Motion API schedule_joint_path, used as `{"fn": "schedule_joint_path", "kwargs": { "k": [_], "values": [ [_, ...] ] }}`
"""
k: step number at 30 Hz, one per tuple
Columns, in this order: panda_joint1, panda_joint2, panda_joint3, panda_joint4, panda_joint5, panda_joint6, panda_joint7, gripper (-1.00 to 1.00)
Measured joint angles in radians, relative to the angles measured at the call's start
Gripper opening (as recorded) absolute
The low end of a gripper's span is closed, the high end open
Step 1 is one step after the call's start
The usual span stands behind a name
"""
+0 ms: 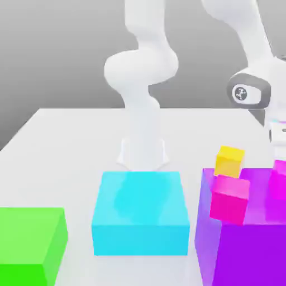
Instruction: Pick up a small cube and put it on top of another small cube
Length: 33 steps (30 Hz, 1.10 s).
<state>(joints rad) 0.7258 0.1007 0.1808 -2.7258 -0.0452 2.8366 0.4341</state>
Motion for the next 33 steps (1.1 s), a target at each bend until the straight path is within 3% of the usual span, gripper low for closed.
{"fn": "schedule_joint_path", "kwargs": {
  "k": [5,6,13,20,24,33],
  "values": [
    [0.069,0.173,-0.089,0.021,-0.104,0.139,0.072,0.0],
    [0.083,0.197,-0.104,0.025,-0.106,0.159,0.074,-1.0],
    [0.084,0.198,-0.105,0.025,-0.111,0.16,0.077,-1.0],
    [0.042,-0.02,-0.044,0.003,0.018,-0.012,-0.006,-1.0],
    [0.003,-0.039,-0.05,0.125,0.062,-0.07,-0.052,-1.0],
    [-0.141,-0.033,-0.103,0.45,0.042,-0.366,-0.381,-1.0]
  ]
}}
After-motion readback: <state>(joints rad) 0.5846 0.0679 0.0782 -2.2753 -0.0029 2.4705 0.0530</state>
